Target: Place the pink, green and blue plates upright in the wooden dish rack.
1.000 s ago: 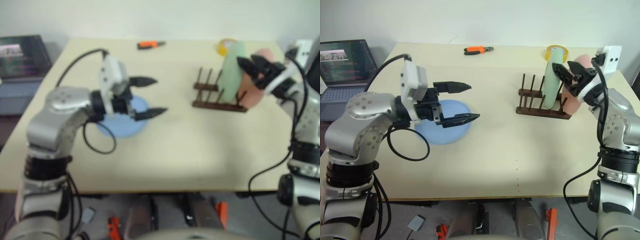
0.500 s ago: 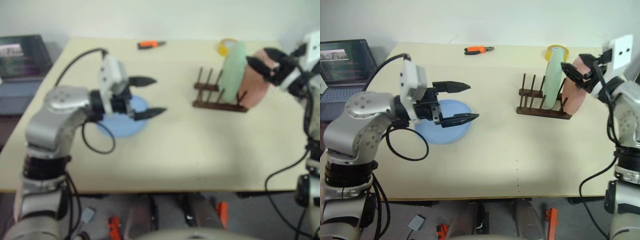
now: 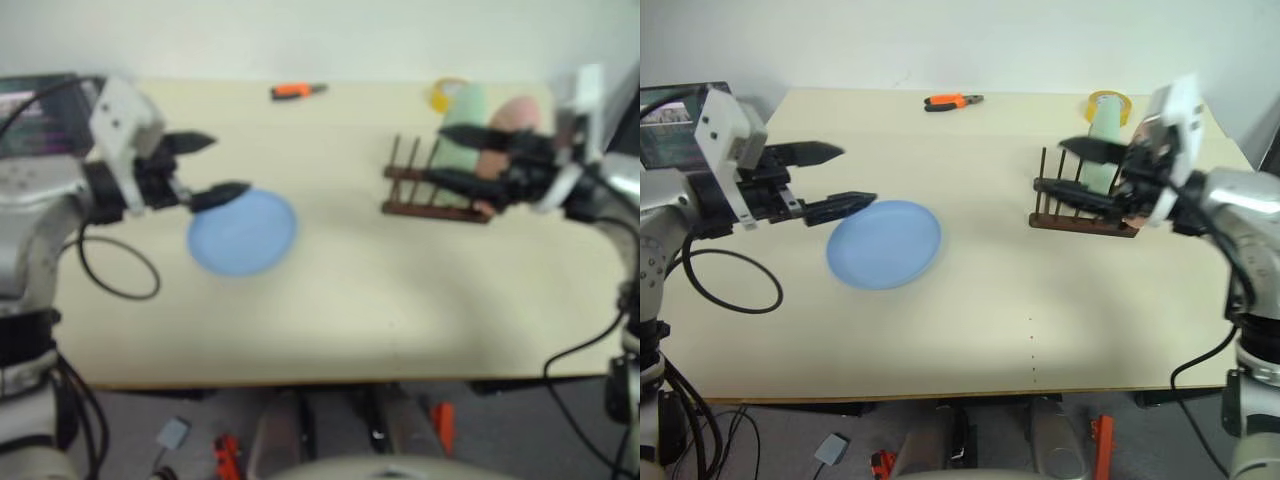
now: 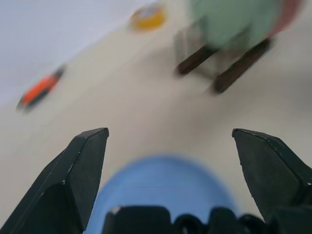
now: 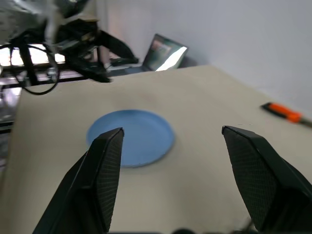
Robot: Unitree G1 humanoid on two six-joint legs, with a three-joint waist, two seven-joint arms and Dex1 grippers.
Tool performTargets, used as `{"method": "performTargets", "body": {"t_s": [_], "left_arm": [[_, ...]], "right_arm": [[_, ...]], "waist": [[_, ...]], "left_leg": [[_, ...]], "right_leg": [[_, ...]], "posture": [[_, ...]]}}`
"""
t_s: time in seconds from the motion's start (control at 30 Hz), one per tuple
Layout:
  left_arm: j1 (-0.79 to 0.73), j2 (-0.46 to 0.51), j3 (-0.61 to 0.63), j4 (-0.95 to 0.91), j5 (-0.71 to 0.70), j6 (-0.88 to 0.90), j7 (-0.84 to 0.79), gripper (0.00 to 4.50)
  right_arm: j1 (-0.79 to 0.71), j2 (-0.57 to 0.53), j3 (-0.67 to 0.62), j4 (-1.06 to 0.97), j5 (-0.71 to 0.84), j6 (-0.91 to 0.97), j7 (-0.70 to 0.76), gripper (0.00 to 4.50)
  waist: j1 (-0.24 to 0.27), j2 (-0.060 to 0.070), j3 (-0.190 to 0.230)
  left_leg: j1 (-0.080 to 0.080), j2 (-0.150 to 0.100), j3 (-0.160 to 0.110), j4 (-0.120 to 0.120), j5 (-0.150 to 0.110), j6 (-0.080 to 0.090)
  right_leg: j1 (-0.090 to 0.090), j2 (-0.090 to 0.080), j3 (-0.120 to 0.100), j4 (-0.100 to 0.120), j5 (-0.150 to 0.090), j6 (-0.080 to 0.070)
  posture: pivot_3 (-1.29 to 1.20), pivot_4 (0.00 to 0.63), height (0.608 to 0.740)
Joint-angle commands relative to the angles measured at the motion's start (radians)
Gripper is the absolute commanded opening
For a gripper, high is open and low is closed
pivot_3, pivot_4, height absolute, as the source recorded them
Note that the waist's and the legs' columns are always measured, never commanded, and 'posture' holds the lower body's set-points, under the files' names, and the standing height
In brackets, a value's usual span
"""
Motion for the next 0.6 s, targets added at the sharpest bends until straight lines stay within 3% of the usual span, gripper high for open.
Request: {"method": "performTargets", "body": {"t_s": [0.03,0.23,0.6], "left_arm": [[-0.051,0.013,-0.012,0.099,0.06,0.109,0.096,4.5],[-0.128,-0.075,-0.079,0.282,0.122,0.189,0.184,4.5],[-0.145,-0.201,-0.175,0.461,0.222,0.176,0.224,4.5]], "right_arm": [[-0.024,0.06,0.07,-0.038,-0.027,0.004,-0.046,3.44],[-0.046,0.121,0.157,0.001,-0.123,-0.02,-0.074,3.44],[-0.025,0.171,0.18,-0.044,-0.157,0.01,-0.103,3.44]], "waist": [[0.004,0.0,0.0],[0.016,-0.002,0.0],[0.007,-0.003,-0.001]], "left_leg": [[0.0,0.0,0.0,0.0,0.0,0.0],[-0.003,-0.001,-0.001,-0.001,0.0,0.0],[-0.003,-0.001,-0.001,-0.001,0.0,0.0]], "right_leg": [[0.0,0.0,0.0,0.0,0.0,0.0],[-0.001,-0.001,-0.002,-0.001,0.0,0.0],[-0.001,-0.001,-0.002,0.0,0.002,-0.003]], "posture": [[0.0,0.15,0.74],[0.0,0.15,0.74],[0.0,0.15,0.74]]}}
